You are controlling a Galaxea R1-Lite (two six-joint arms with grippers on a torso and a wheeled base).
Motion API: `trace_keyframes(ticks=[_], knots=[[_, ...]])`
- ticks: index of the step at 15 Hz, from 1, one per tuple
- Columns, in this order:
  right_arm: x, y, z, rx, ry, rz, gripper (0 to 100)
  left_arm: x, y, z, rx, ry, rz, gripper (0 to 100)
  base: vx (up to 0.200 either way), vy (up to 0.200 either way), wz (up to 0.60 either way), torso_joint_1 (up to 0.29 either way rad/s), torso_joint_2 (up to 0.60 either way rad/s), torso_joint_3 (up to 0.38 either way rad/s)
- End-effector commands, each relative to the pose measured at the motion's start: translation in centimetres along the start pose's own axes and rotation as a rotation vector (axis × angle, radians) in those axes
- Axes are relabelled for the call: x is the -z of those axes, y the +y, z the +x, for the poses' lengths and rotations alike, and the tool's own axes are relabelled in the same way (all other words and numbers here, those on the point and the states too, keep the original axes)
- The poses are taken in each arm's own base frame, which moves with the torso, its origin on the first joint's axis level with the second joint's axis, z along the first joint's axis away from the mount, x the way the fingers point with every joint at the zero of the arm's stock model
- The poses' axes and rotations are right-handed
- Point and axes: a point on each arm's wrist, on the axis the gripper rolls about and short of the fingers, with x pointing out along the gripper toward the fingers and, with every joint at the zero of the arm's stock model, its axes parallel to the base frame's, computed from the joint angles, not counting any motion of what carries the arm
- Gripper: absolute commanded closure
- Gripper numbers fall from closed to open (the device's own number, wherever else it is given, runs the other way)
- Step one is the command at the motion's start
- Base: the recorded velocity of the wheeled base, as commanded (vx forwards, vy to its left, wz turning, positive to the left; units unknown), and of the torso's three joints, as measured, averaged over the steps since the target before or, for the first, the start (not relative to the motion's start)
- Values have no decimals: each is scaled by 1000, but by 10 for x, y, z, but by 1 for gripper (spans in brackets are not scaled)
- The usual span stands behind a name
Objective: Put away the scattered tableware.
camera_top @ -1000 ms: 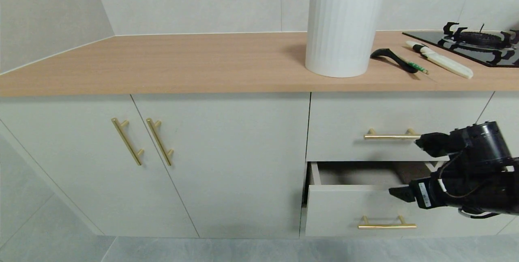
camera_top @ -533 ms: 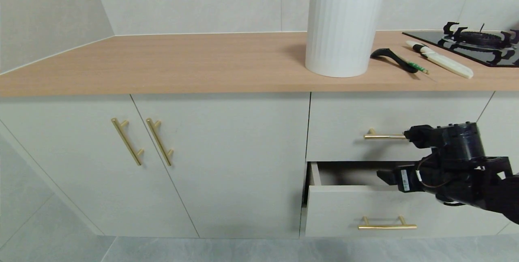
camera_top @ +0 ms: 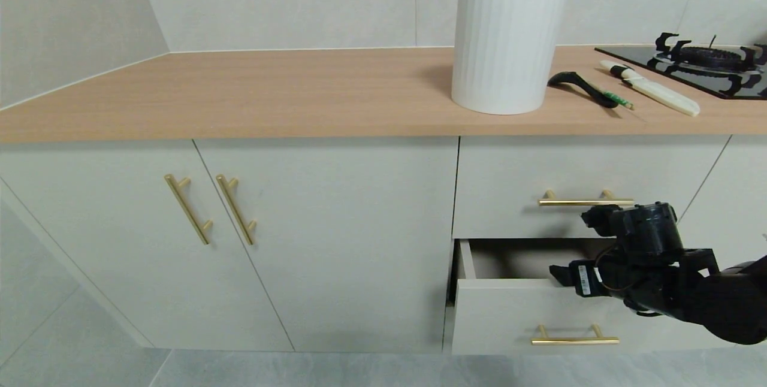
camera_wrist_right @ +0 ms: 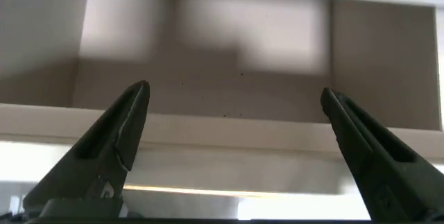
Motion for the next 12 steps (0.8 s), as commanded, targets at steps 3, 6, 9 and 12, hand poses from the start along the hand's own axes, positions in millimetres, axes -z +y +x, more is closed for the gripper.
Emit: trace_keyframes(ticks=[3,6,9,12], knots=[[-1,-5,-21,-7,54,-23,0,0,0,0,0,0,0,0,0,0,0,0,0,0],[3,-9,-43,-50,148,-105,0,0,0,0,0,0,0,0,0,0,0,0,0,0],[15,-13,-69,-75,325,-236,0,0,0,0,0,0,0,0,0,0,0,0,0,0],[22,-7,-90,-116,451,-350,0,0,0,0,0,0,0,0,0,0,0,0,0,0]])
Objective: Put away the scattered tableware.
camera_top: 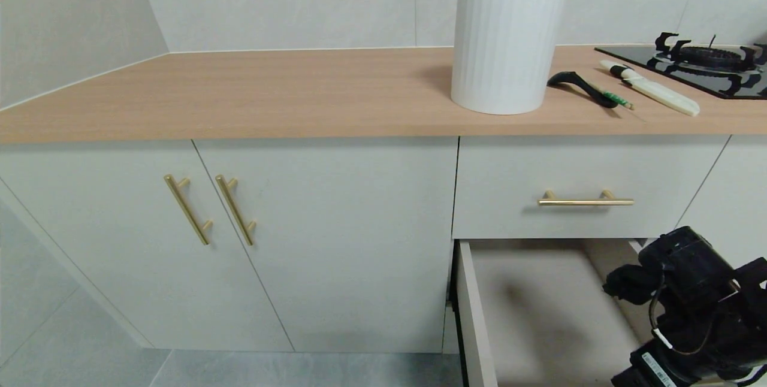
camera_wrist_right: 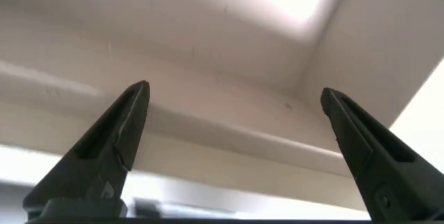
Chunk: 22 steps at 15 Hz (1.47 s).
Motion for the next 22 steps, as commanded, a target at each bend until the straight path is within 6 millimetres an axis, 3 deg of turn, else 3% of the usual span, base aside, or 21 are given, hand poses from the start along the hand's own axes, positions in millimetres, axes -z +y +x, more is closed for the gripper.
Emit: trace_keyframes(ticks=[1,5,7,9,10,12,13,18,22], knots=[[-5,2,-14,0,-67,-8,0,0,0,0,-1,0,0,0,0,0,0,0,0,0],[-7,0,-19,8,-99,7,0,0,0,0,-1,0,0,0,0,0,0,0,0,0],[-16,-3,-28,10,-189,97,0,0,0,0,-1,0,0,0,0,0,0,0,0,0],[-27,-9,-58,-3,-329,202,0,0,0,0,-1,0,0,0,0,0,0,0,0,0],[-39,-21,-81,-9,-433,250,0,0,0,0,-1,0,0,0,0,0,0,0,0,0],[-70,-42,-110,11,-571,309,0,0,0,0,-1,0,0,0,0,0,0,0,0,0],[-74,-49,-117,20,-602,329,0,0,0,0,-1,0,0,0,0,0,0,0,0,0],[-73,-51,-118,16,-609,326,0,0,0,0,-1,0,0,0,0,0,0,0,0,0],[-70,-51,-122,17,-623,329,0,0,0,0,-1,0,0,0,0,0,0,66,-223,-235]])
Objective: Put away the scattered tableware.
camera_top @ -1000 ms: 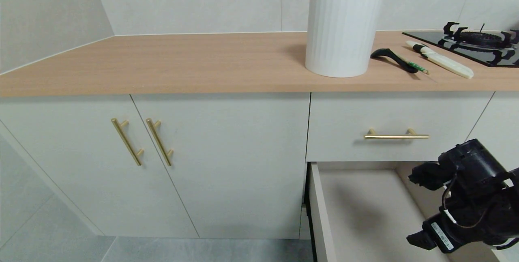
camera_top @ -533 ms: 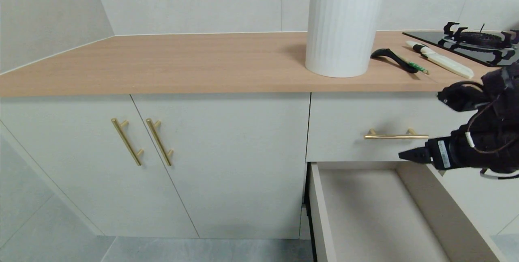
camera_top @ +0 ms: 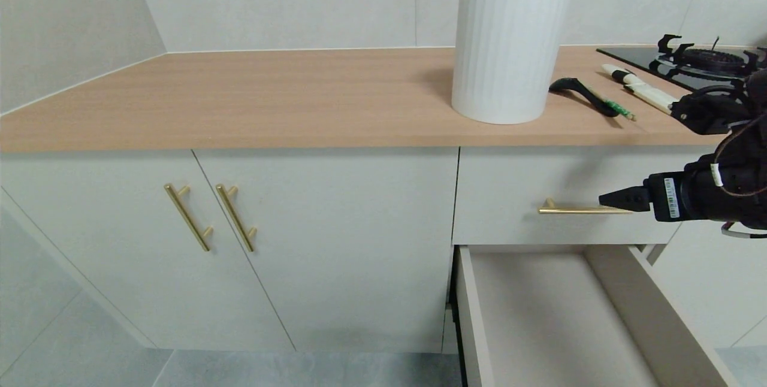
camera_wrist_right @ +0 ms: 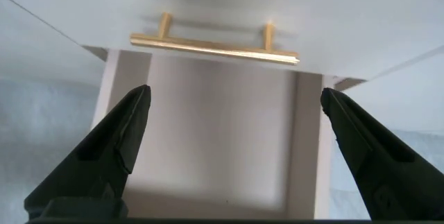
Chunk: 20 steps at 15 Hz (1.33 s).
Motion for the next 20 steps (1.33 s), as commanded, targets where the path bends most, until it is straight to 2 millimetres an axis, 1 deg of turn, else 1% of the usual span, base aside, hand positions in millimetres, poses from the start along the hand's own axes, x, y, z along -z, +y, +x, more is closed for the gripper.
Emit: trace_keyframes(ticks=[1,2,4,7,8,9,10,11,12,13,14,17,18,19,20], knots=[[1,0,-2,0,-3,1,0,0,0,0,-1,-1,0,0,0,0,0,129,-432,-320],[2,1,-3,-2,-2,-4,0,0,0,0,-1,-1,0,0,0,0,0,149,-564,-315],[3,1,-12,-13,-20,-5,0,0,0,0,-1,-1,0,0,0,0,0,129,-515,-303],[3,5,-32,-40,-70,-18,0,0,0,0,-1,-1,0,0,0,0,0,110,-292,-194],[-1,6,-39,-48,-97,-34,0,0,0,0,-1,-1,0,0,0,0,0,27,-76,-56],[-12,7,-42,-51,-130,-31,0,0,0,0,0,-1,0,0,0,0,0,0,0,0],[-26,8,-38,-48,-133,-30,0,0,0,0,-1,-1,0,0,0,0,0,0,0,0],[-34,9,-34,-41,-129,-26,0,0,0,0,-1,-1,0,0,0,0,0,0,0,0],[-51,11,-24,-19,-98,0,0,0,0,0,-1,-1,0,0,0,0,0,0,0,0],[-53,12,-15,-14,-64,58,0,0,0,0,-1,-1,0,0,0,0,0,0,0,0],[-54,15,2,-10,-40,92,0,0,0,0,-1,-1,0,0,0,0,0,0,0,0],[-55,20,50,93,-30,105,0,0,0,0,-1,-1,0,0,0,0,0,0,0,0],[-55,21,56,115,-41,116,0,0,0,0,-1,-1,0,0,0,0,0,0,0,0],[-57,21,69,161,-73,139,0,0,0,0,-1,-1,0,0,0,0,0,0,0,0],[-57,21,71,163,-77,140,0,0,0,0,-1,-1,0,0,0,0,0,0,0,0]])
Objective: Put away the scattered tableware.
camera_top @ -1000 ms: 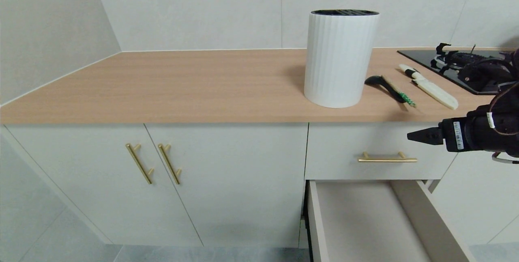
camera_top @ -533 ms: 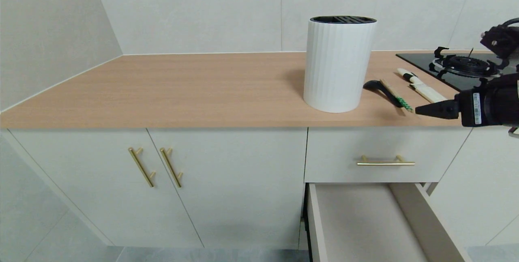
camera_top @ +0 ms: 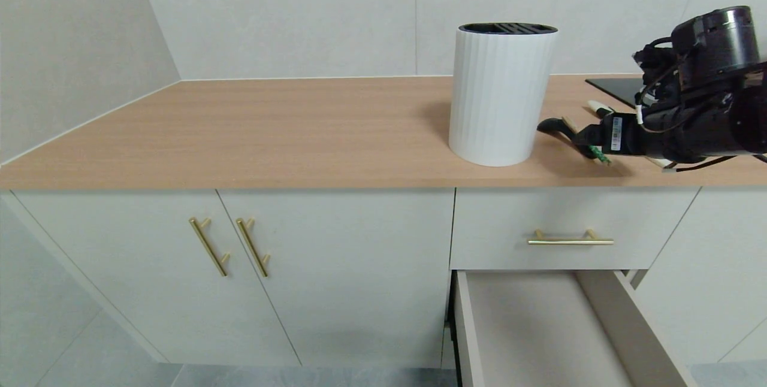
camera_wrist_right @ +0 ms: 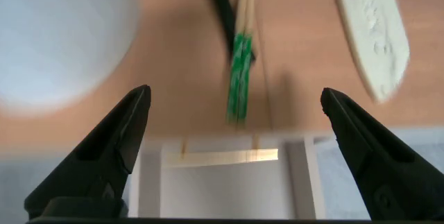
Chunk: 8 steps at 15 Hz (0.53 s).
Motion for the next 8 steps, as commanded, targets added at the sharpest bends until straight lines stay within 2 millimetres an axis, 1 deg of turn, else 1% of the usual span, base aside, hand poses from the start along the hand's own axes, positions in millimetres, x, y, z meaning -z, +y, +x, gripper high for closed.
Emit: trace_keyframes(ticks=[1,4,8], knots=[[9,3,22,17,47,-14,0,0,0,0,-1,0,0,0,0,0,0,0,0,0],[8,0,23,24,46,-7,0,0,0,0,-1,0,0,0,0,0,0,0,0,0],[9,2,27,24,52,-9,0,0,0,0,-1,0,0,0,0,0,0,0,0,0]])
